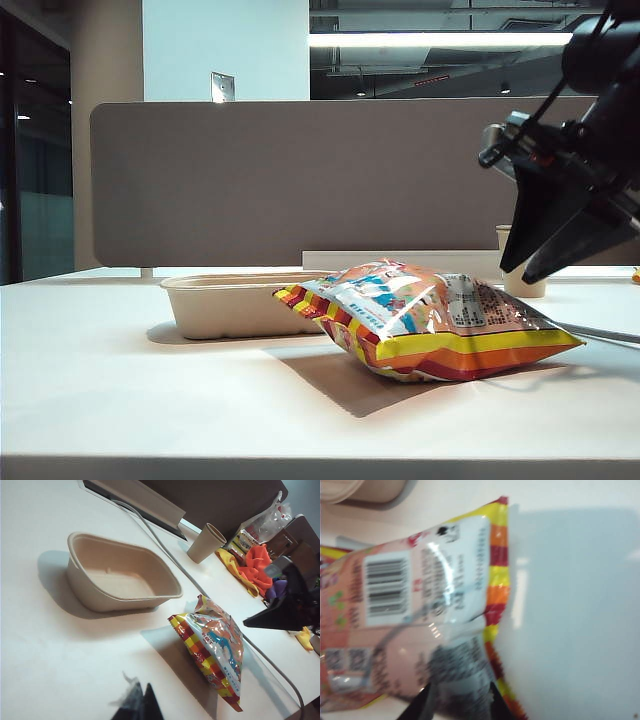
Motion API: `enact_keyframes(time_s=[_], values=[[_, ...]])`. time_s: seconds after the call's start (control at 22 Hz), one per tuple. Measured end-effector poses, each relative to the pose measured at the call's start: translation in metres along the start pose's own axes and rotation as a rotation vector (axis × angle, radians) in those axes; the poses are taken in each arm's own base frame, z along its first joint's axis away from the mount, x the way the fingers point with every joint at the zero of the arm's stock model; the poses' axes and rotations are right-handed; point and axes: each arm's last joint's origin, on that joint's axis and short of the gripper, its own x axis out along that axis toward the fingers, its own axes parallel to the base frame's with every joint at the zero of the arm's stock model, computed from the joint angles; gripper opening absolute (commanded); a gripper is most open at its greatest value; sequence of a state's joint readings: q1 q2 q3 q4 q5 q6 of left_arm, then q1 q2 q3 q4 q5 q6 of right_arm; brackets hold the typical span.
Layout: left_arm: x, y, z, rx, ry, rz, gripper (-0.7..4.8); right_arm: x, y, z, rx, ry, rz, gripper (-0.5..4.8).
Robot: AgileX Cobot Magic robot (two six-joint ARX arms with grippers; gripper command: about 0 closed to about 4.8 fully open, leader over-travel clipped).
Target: Pick up a bag of chips and put them in the box.
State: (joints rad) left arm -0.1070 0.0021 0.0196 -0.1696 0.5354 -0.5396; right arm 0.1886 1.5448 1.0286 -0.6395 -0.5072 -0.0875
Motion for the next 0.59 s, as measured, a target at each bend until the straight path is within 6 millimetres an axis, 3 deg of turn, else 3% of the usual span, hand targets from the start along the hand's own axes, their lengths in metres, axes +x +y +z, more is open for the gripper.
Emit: enact_keyframes(time_s=[0.05, 0.14, 0.23, 0.27, 0.59], values=[[0.000, 0.000, 0.000, 0.000, 0.002, -0.003, -0.06, 0.002, -0.002, 0.001, 0.002, -0.003, -0.001, 1.87], [0.000, 0.000, 0.000, 0.000, 0.006, -0.010, -0.05, 0.006, -0.007, 0.002, 0.007, -0.007, 0.001, 2.94], [0.000, 0.000, 0.000, -0.001, 0.009, -0.012, -0.06, 0.007, -0.011, 0.002, 0.017, -0.011, 0.008, 4.56], [0.000, 0.000, 0.000, -0.001, 0.009, -0.011, -0.06, 0.007, -0.014, 0.003, 0.024, -0.014, 0.012, 4.79], [0.000, -0.001, 0.000, -0.002, 0.011, -0.012, -0.06, 0.006, -0.034, 0.002, 0.102, -0.057, 0.194, 4.79]])
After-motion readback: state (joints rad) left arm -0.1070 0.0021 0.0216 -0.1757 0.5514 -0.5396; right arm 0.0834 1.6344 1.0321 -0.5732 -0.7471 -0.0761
